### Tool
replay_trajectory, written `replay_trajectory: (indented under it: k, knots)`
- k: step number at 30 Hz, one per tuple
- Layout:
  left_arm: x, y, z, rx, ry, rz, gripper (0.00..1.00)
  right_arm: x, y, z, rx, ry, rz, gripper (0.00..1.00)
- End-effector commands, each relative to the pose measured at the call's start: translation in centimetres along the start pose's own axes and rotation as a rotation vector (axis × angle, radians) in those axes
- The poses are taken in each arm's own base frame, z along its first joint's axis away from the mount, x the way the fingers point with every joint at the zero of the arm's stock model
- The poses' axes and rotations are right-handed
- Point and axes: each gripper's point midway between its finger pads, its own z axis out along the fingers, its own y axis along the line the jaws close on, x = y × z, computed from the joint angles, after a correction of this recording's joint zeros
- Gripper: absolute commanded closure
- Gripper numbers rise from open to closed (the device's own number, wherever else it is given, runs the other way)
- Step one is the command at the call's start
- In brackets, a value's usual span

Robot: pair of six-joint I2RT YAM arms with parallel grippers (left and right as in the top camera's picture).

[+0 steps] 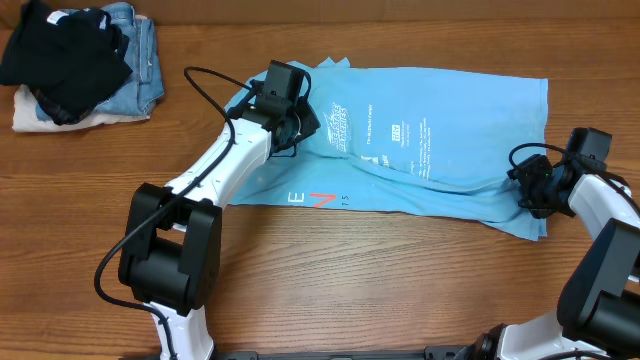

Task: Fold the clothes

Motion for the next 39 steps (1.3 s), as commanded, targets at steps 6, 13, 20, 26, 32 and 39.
replay_trajectory:
  k: [6,13,20,26,32,39]
  knots:
    - [-0.3,1.0,-0.2,-0.049,0.002,0.102,0.18,-1.1,3.0,-1.6,-0.096,0.007,-0.017,0.37]
    - [2.7,3.4,-0.6,-0.134,0.134,0.091,0.16,0.9,6.2,-3.3,-0.172,0.124,-0.047,0.42]
    - [5.0,5.8,-1.4,-0.234,0.232,0.074,0.14,5.1,7.8,-3.0,-0.148,0.231,-0.049,0.41]
    - [5.7,6.6,-1.7,-0.266,0.263,0.071,0.14,6.9,8.1,-2.2,-0.111,0.268,-0.026,0.41]
    - [6.5,7.4,-1.7,-0.293,0.291,0.068,0.13,7.7,7.1,-1.3,-0.049,0.295,0.009,0.43]
    - [6.2,8.4,-2.0,-0.344,0.273,0.078,0.12,8.2,5.5,-1.5,0.022,0.317,0.026,0.44]
